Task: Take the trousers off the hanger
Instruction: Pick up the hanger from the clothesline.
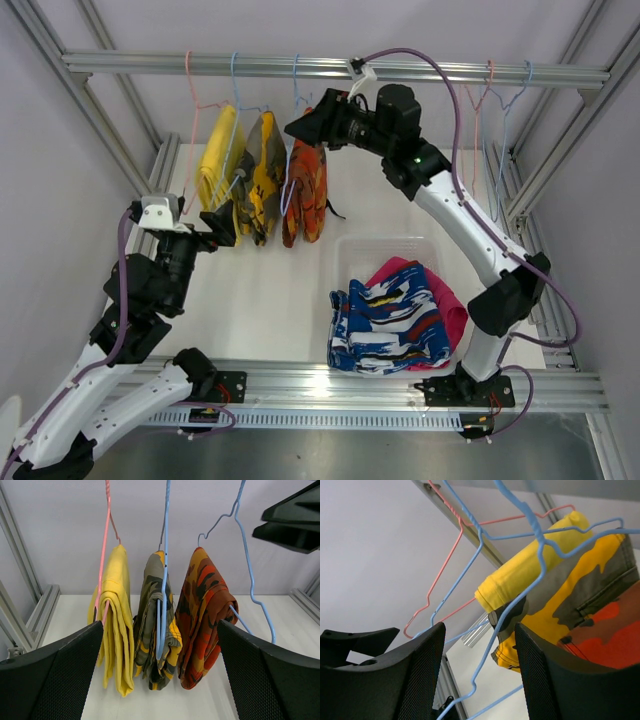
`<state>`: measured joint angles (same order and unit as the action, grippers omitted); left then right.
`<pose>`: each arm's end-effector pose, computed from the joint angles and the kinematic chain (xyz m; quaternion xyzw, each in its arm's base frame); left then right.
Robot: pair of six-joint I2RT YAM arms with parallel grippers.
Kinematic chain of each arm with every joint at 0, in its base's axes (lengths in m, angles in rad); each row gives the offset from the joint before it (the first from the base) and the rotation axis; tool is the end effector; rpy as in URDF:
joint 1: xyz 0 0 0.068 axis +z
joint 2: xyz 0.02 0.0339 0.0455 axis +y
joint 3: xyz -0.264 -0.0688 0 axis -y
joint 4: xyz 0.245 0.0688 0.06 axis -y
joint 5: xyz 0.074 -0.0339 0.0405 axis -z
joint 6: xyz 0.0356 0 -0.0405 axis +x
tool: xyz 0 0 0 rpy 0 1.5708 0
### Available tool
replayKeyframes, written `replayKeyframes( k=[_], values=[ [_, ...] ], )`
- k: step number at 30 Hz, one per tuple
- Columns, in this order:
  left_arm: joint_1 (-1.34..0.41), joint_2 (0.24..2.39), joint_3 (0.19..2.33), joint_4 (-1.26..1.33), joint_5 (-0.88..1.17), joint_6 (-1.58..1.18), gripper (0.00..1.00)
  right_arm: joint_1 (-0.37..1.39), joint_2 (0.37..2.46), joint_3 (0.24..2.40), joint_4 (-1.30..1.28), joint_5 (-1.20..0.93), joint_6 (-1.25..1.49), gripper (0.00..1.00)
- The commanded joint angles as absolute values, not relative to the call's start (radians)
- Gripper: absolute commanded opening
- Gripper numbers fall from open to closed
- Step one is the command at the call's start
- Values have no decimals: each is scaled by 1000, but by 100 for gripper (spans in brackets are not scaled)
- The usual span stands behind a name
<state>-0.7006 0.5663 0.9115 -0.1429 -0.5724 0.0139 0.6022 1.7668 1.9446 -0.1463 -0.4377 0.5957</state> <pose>0.0960 -0.0557 0.4154 0.0071 0.6446 -0.0822 0.7601 0.3278 0.2436 0.4782 -0.1581 0.6788 0.5200 0.4938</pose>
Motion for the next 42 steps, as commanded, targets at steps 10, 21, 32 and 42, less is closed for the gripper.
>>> replayKeyframes(
  k=[10,21,32,42],
  values=[
    [-687,554,911,-129,-526,-49,99,695,1862,2045,-97,-417,595,61],
    [-687,552,908,-133,-495,-77,99,706,1826,1933,27,-370,624,22],
    [-692,548,902,-135,-474,-95,99,715,1818,1905,86,-334,574,0],
    [-722,554,896,-129,-485,-80,99,723,1829,2091,-72,-281,439,0]
  ],
)
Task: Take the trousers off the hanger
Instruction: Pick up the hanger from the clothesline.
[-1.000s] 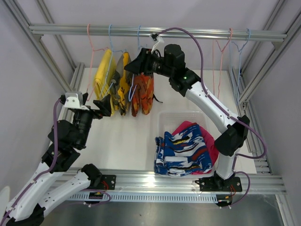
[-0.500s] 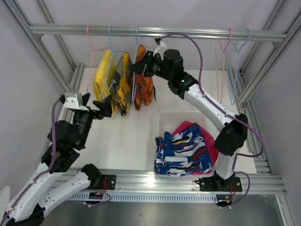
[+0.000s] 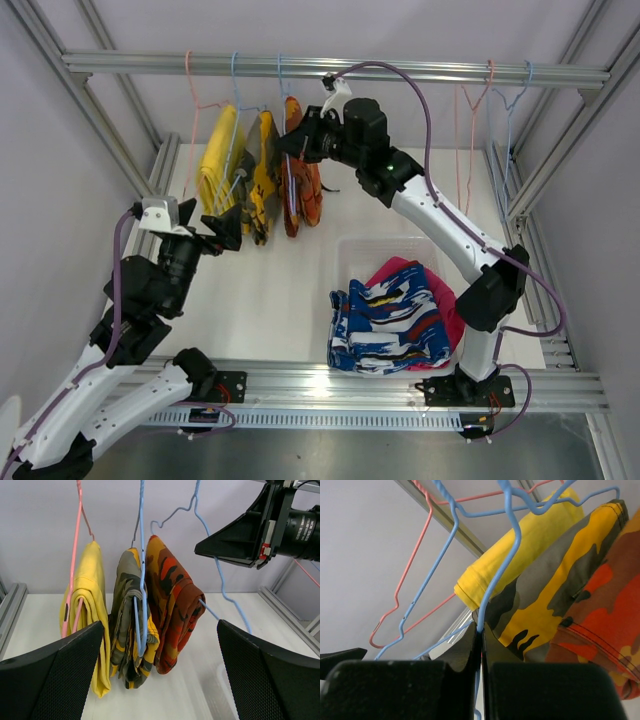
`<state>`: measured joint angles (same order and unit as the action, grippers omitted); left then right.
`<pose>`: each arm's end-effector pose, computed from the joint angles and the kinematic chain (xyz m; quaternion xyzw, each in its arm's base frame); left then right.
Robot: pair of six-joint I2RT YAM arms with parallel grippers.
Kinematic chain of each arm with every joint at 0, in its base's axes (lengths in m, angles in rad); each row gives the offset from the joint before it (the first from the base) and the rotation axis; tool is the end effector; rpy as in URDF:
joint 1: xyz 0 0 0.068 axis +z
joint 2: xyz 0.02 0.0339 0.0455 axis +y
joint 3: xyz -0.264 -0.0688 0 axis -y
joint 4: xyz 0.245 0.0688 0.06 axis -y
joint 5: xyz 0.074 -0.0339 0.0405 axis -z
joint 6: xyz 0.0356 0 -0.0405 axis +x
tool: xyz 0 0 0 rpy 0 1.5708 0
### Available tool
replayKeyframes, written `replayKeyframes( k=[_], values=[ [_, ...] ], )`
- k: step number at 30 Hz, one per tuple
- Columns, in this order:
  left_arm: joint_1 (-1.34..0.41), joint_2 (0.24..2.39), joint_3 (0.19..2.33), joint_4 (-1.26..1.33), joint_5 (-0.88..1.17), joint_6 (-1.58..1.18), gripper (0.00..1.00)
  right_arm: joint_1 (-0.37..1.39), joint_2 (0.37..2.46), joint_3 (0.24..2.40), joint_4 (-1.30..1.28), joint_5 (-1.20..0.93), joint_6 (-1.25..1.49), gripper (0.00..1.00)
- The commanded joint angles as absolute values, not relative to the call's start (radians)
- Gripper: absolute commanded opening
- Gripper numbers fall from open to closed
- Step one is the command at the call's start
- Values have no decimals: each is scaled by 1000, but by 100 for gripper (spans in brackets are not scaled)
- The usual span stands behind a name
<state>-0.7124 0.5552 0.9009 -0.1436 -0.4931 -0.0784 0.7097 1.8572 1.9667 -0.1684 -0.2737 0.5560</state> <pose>0.0935 -0.0585 0.4133 0.0114 0.6415 -0.1470 0.7529 0.3272 0.2938 0.4468 -0.1486 0.7115 0.4820 0.4893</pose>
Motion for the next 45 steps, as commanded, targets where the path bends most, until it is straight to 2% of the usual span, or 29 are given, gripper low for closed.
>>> replayKeyframes(
  k=[1,14,27,37,45],
  values=[
    [-724,554,897,-129,-488,-78,99,723,1829,2117,-90,-284,436,0],
    [-727,560,894,-123,-502,-55,99,692,1833,2215,-120,-287,422,0],
    [-726,568,891,-124,-508,-46,100,706,1706,2065,18,-132,430,0],
    [-727,574,897,-129,-497,-48,99,726,1626,2048,22,-18,380,0],
    [-732,575,903,-133,-374,-38,99,755,1559,2030,-43,67,328,0]
  ],
)
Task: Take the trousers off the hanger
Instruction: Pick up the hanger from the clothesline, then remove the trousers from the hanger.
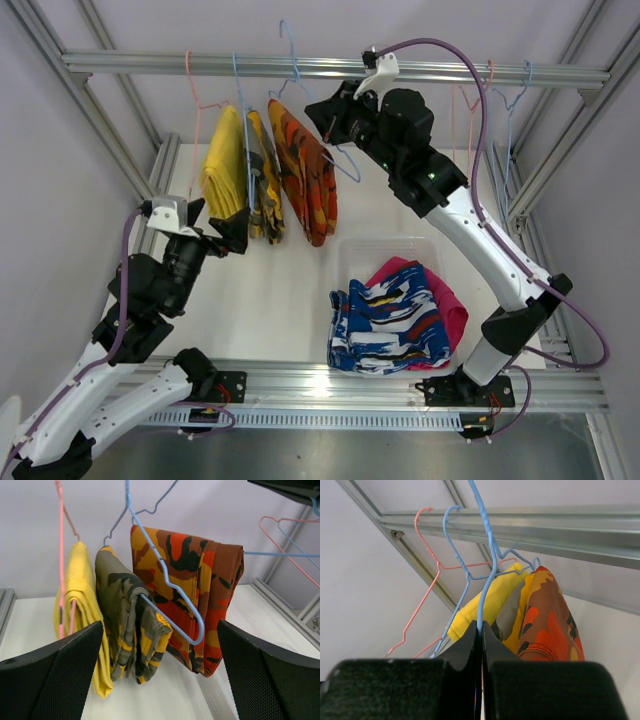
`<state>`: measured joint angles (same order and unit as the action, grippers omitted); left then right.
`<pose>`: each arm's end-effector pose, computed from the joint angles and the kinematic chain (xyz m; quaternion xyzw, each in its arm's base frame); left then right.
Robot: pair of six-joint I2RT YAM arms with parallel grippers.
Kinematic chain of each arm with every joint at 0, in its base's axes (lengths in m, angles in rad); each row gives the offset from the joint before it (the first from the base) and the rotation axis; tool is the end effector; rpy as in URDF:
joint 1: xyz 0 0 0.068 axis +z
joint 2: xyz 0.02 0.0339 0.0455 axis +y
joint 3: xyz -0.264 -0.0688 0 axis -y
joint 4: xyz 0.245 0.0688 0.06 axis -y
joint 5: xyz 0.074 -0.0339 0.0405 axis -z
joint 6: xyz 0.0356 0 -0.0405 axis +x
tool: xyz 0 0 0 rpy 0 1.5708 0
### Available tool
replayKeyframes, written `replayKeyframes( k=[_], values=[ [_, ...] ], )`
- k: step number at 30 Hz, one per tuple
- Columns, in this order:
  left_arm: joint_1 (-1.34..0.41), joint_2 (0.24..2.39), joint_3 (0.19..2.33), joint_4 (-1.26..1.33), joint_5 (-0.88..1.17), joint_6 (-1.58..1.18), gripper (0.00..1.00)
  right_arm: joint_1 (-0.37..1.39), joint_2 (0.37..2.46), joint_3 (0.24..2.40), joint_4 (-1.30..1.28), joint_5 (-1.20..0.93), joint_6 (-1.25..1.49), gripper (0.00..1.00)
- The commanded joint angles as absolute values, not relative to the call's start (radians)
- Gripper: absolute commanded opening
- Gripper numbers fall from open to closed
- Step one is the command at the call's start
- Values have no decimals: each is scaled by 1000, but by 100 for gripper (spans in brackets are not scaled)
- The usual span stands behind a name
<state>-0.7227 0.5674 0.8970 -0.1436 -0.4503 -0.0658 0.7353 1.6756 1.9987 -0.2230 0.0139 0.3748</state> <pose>0.0957 -0.0638 0.4111 0.0381 0.6444 -0.1566 0.7475 0.2747 0.2478 0.5217 -0.1152 0.6609 0.3868 0.6327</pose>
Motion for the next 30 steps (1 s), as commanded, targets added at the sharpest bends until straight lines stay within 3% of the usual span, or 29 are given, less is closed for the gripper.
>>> replayKeyframes(
  k=[1,13,21,30],
  values=[
    [-736,575,905,-132,-358,-37,99,761,1549,2020,-48,87,321,0],
    [-831,598,887,-104,-111,-8,99,876,1329,1726,-11,270,233,0],
    [-1046,692,828,-9,-357,-2,99,1048,1293,1678,24,503,115,0],
    [-1121,816,778,129,-552,48,100,1129,1261,1579,90,670,121,0]
  ],
)
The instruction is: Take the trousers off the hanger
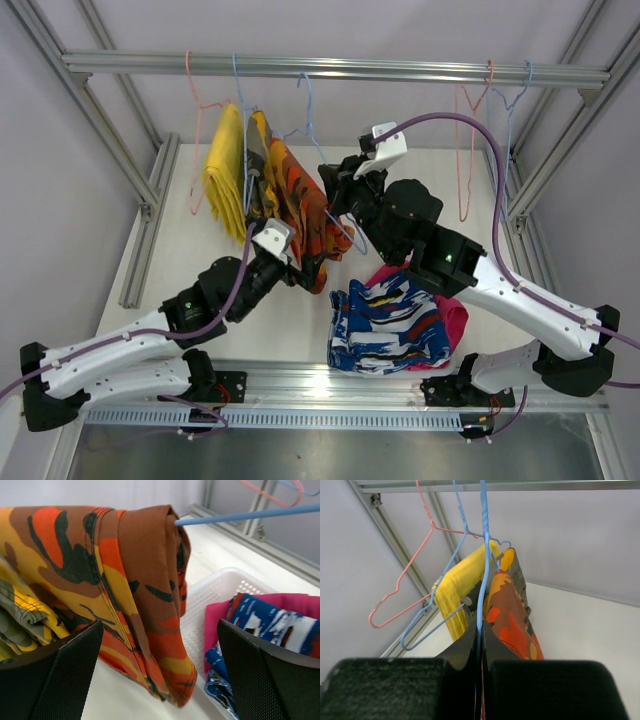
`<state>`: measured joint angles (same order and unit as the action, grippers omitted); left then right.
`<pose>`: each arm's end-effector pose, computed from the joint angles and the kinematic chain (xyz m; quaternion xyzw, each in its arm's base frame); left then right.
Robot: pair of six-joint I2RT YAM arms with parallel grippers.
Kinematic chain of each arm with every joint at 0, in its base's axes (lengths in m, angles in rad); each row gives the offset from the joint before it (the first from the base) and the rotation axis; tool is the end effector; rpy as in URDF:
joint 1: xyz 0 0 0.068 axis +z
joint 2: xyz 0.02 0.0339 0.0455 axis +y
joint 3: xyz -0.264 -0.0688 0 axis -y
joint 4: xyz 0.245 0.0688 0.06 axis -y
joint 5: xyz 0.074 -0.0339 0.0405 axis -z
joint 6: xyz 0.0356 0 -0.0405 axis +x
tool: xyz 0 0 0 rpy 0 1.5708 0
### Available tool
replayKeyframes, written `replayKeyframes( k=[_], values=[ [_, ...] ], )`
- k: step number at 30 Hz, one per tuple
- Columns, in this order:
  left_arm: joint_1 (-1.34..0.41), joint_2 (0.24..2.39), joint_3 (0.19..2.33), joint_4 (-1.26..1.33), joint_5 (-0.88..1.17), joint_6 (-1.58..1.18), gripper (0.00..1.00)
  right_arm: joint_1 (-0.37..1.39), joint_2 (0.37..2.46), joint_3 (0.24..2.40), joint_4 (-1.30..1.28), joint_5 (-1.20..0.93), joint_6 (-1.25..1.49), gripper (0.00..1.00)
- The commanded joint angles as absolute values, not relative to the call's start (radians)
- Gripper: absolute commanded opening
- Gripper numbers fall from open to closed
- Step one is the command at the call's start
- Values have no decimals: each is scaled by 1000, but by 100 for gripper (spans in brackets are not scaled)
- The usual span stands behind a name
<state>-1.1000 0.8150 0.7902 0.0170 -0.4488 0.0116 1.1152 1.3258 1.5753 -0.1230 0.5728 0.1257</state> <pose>0.1006 -0.1636 0.3587 0.2320 0.6706 -0.2204 0.6693 0.1413 0.2444 0.5014 -0.1145 0.6587 0.2666 0.6942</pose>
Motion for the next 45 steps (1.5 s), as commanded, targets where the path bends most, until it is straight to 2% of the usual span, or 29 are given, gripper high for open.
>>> replayKeyframes(
  k=[1,14,32,40,45],
  values=[
    [-1124,821,772,143,-564,52,100,1132,1261,1577,92,675,127,0],
    [-1137,951,784,230,-655,117,99,1172,1233,1522,106,653,195,0],
    [-1106,948,793,253,-672,189,99,1255,1181,1454,104,690,166,0],
    [-1097,888,773,226,-609,201,99,1261,1147,1436,89,698,155,0],
    [-1097,830,752,210,-468,166,99,1262,1157,1439,92,704,147,0]
  ],
)
